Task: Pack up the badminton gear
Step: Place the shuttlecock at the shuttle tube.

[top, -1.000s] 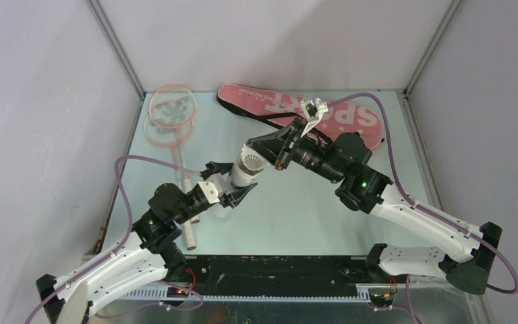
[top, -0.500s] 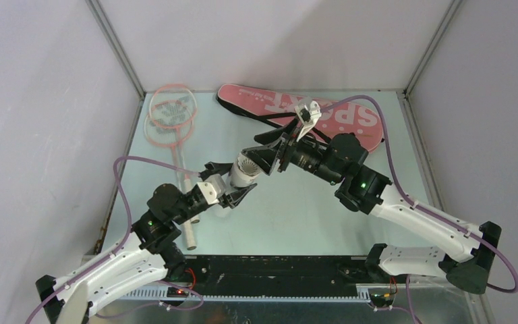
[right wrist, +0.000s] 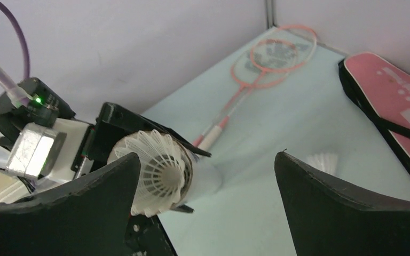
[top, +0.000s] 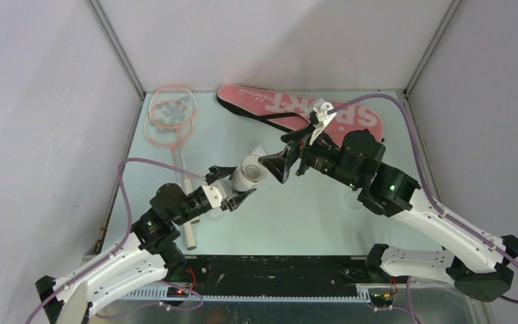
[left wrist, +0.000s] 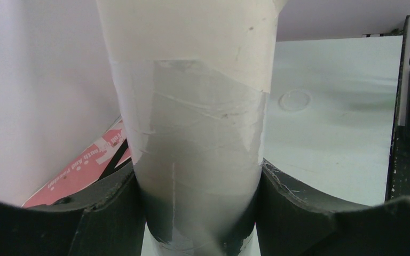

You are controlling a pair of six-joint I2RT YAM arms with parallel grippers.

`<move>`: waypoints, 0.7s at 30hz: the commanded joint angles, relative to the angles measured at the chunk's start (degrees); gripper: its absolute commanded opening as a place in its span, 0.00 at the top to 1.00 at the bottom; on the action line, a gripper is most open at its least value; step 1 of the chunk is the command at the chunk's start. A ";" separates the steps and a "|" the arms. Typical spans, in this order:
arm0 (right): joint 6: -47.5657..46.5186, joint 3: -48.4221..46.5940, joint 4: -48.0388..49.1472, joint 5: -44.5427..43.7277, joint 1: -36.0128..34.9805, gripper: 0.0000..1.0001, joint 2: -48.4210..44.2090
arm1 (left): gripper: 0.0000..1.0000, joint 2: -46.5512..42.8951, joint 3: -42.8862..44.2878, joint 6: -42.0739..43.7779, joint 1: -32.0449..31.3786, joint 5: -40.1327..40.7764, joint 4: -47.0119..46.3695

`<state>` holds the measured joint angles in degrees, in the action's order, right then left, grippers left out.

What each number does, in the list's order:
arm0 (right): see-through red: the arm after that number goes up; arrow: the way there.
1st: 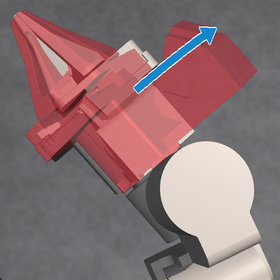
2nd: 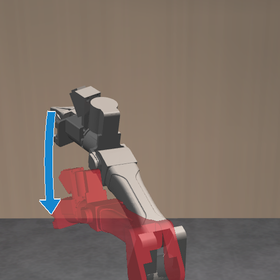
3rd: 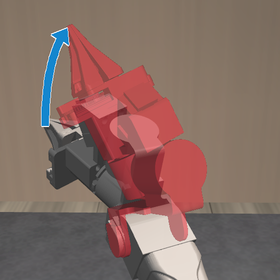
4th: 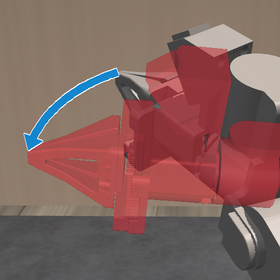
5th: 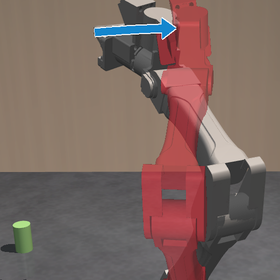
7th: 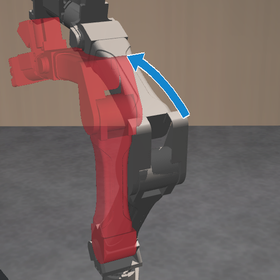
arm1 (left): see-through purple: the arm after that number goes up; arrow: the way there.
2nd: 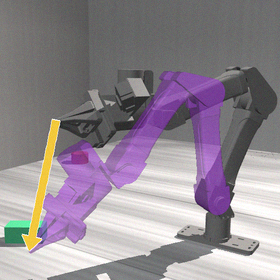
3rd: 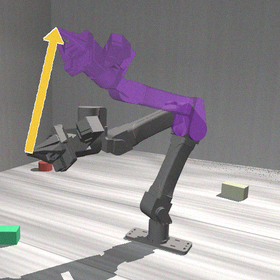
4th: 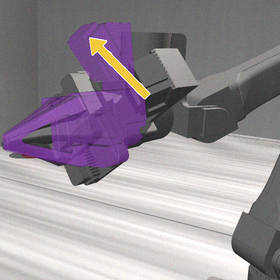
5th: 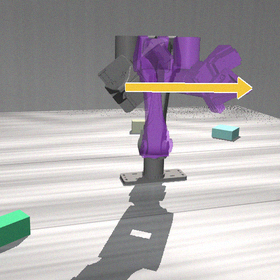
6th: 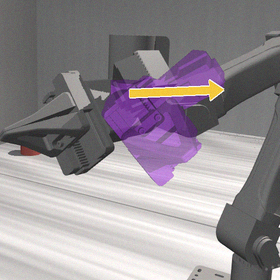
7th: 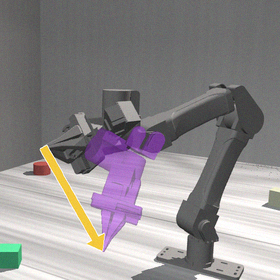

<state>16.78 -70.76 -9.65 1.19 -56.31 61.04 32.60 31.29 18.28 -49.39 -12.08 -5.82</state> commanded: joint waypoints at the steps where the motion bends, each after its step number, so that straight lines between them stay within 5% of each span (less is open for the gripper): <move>1: -3.71 -5.55 -15.19 -2.19 -0.37 0.01 -0.53 | 0.69 -1.22 1.57 3.56 -0.21 -2.32 -0.87; 21: -1.48 -13.40 -20.14 -9.21 -3.03 0.01 19.43 | 0.68 -0.73 1.60 5.25 -0.19 -4.42 -0.32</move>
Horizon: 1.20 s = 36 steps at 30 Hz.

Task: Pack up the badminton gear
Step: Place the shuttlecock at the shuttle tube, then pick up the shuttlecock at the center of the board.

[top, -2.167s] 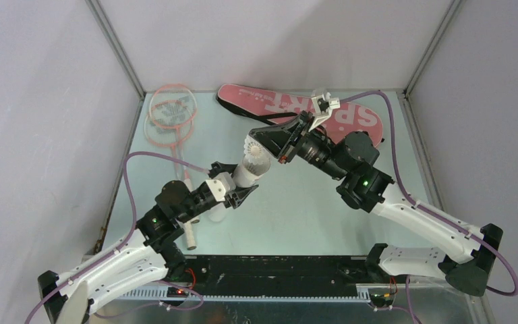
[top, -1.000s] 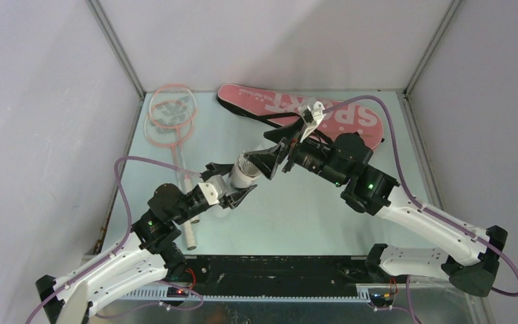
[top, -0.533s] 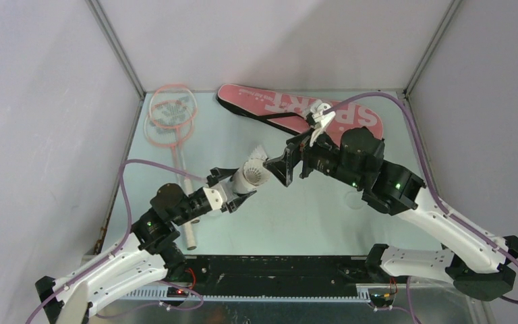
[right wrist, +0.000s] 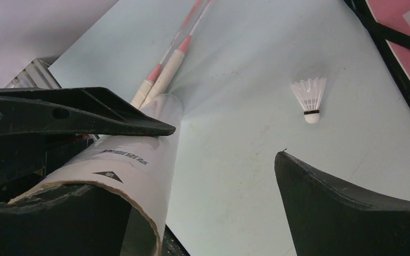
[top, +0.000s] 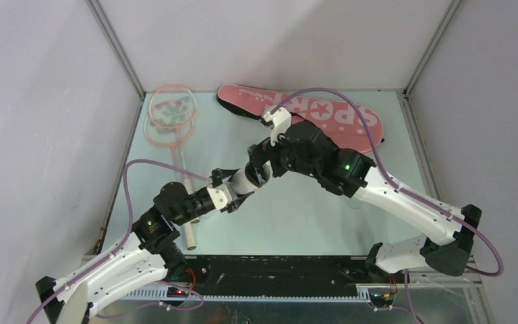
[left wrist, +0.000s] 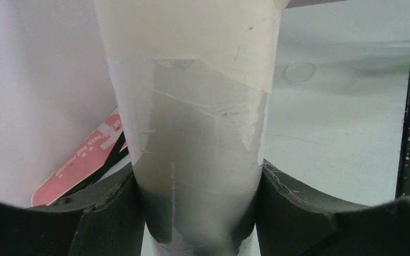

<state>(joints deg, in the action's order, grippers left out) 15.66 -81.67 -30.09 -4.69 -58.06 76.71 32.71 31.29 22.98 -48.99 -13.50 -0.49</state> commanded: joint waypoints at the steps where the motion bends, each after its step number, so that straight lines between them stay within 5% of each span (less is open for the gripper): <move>1: -0.72 -3.25 0.16 -2.97 -1.40 0.01 4.13 | 0.68 -0.87 1.59 0.52 -0.58 -2.88 -5.66; 13: -7.06 -4.83 4.19 3.94 -0.87 0.01 -6.55 | 0.69 -0.91 0.49 -0.36 -0.58 0.83 -7.83; 21: -3.11 -2.73 6.52 9.40 2.03 0.01 -14.93 | 0.69 -0.48 -0.03 -0.72 -0.58 1.97 -8.77; 25: 2.78 -0.47 7.23 3.62 6.16 0.01 -17.20 | 0.69 -0.73 -0.04 -1.55 -0.58 2.95 -9.08; 29: 14.61 0.09 2.32 -8.53 14.39 0.01 -14.03 | 0.69 -1.21 -0.21 -2.46 -0.58 3.76 -8.70; 36: 23.68 -4.18 -2.18 -8.70 21.04 0.02 6.83 | 0.69 -3.01 -0.67 -3.44 -0.59 4.43 -7.74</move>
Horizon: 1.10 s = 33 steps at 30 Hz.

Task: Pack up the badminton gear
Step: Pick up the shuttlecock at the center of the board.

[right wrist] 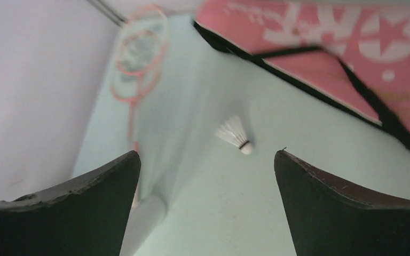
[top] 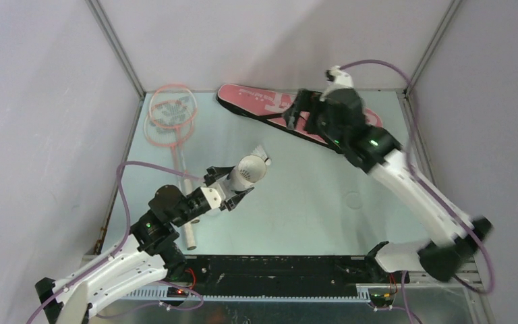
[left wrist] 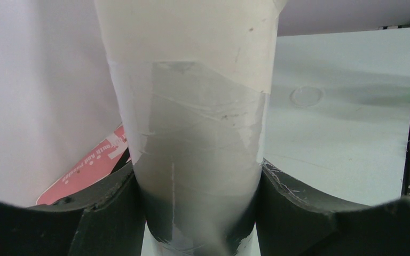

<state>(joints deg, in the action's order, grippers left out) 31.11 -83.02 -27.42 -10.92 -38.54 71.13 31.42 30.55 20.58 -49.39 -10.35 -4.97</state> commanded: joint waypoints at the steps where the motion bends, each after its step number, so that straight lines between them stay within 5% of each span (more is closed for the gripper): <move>1: 8.38 -5.65 -5.32 -2.93 1.45 0.02 17.32 | 0.69 -1.76 -0.02 -1.26 -0.21 1.36 -3.27; 14: 7.35 -44.29 -18.67 -10.11 -2.99 0.06 59.30 | 0.69 -4.08 -0.38 -2.21 -0.25 0.85 -0.94; 20: 5.13 -50.19 -19.75 -13.62 -4.27 0.13 69.08 | 0.69 -5.31 -0.65 -2.30 -0.20 0.76 -0.63; 29: -0.30 -50.67 -18.51 -12.03 -4.68 0.49 72.48 | 0.69 -4.68 -0.28 -2.55 -0.23 0.14 -0.10; 33: -1.87 -46.93 -18.72 -14.73 -5.92 0.78 69.68 | 0.69 -4.16 -0.11 -2.44 -0.25 0.13 -0.27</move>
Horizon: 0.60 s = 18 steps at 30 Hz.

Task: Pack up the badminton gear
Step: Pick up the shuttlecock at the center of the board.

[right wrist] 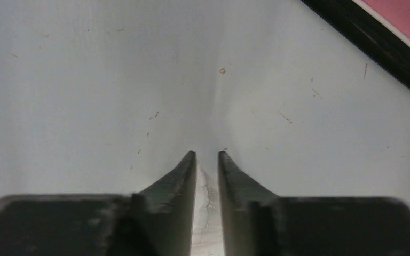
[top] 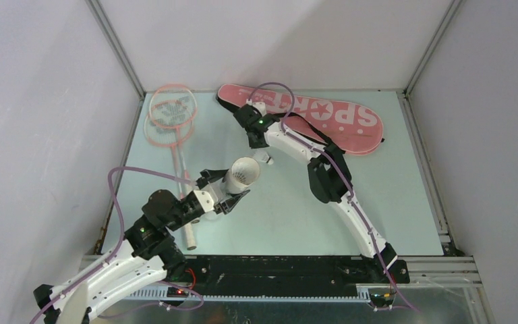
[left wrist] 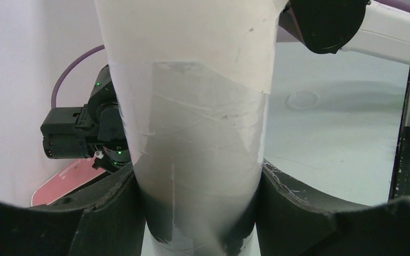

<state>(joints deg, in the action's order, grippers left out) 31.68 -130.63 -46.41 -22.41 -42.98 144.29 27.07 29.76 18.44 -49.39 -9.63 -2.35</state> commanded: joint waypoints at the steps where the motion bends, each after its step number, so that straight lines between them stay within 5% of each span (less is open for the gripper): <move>1: -2.60 1.84 0.98 -3.46 -1.71 0.91 -5.29 | 0.69 0.53 0.75 -0.36 -0.22 -0.62 -2.87; 2: -2.68 4.10 1.46 -4.25 -1.82 1.00 -7.54 | 0.69 0.71 0.92 -0.38 -0.22 -0.71 -2.85; 9: -4.96 20.88 10.85 -7.43 -2.48 1.00 -24.72 | 0.69 1.62 1.35 -0.47 -0.19 -1.51 -3.14; 18: -9.54 50.33 35.85 2.04 -1.91 1.00 -63.10 | 0.69 3.02 1.39 -1.20 -0.22 -2.93 -5.01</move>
<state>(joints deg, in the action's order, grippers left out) 25.76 -88.75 -27.05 -25.58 -45.28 96.99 29.50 29.76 18.22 -49.39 -11.14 -2.61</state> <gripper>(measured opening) 0.007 0.645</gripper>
